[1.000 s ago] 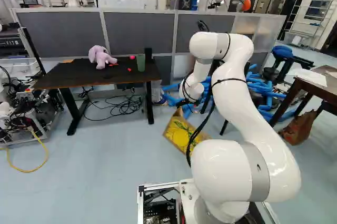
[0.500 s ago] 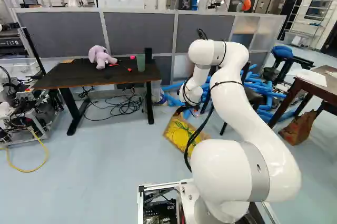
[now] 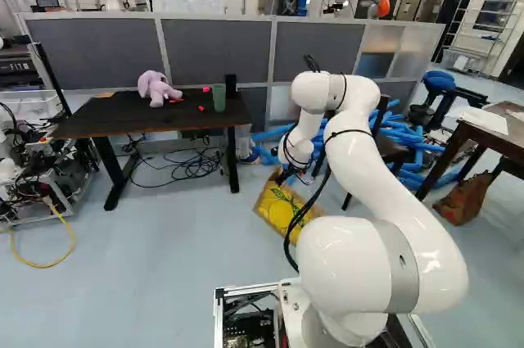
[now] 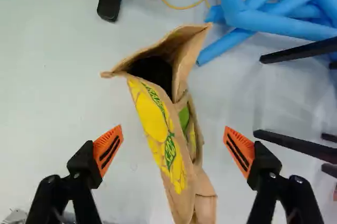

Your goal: Pick up the bag on the ground and place it on the table

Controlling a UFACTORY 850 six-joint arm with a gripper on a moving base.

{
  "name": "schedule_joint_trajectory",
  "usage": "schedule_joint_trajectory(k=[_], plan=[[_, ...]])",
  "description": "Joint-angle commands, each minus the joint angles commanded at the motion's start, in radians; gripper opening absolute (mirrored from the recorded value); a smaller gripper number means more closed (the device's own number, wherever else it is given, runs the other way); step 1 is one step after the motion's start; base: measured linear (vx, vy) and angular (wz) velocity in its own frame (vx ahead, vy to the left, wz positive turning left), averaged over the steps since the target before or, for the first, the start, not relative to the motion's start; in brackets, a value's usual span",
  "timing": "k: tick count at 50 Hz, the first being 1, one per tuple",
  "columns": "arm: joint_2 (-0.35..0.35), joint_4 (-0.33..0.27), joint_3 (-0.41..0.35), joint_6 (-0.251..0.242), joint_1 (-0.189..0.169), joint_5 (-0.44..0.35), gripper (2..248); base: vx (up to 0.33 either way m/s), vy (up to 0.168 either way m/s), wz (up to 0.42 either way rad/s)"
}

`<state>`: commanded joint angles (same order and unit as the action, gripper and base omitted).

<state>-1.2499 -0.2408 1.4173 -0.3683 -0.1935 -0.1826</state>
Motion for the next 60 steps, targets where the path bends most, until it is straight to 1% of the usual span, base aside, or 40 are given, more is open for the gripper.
schedule_joint_trajectory(k=[5,12,40,60], plan=[[-0.018,0.000,0.014,-0.047,0.000,0.000,247,0.000,0.000,0.000],[-0.043,0.000,0.035,-0.068,0.000,0.000,247,0.000,0.000,0.000],[-0.145,-0.001,0.123,-0.073,-0.006,0.002,247,0.000,0.000,0.000],[-0.220,-0.028,0.193,-0.073,-0.017,0.025,247,0.000,0.000,0.000]])
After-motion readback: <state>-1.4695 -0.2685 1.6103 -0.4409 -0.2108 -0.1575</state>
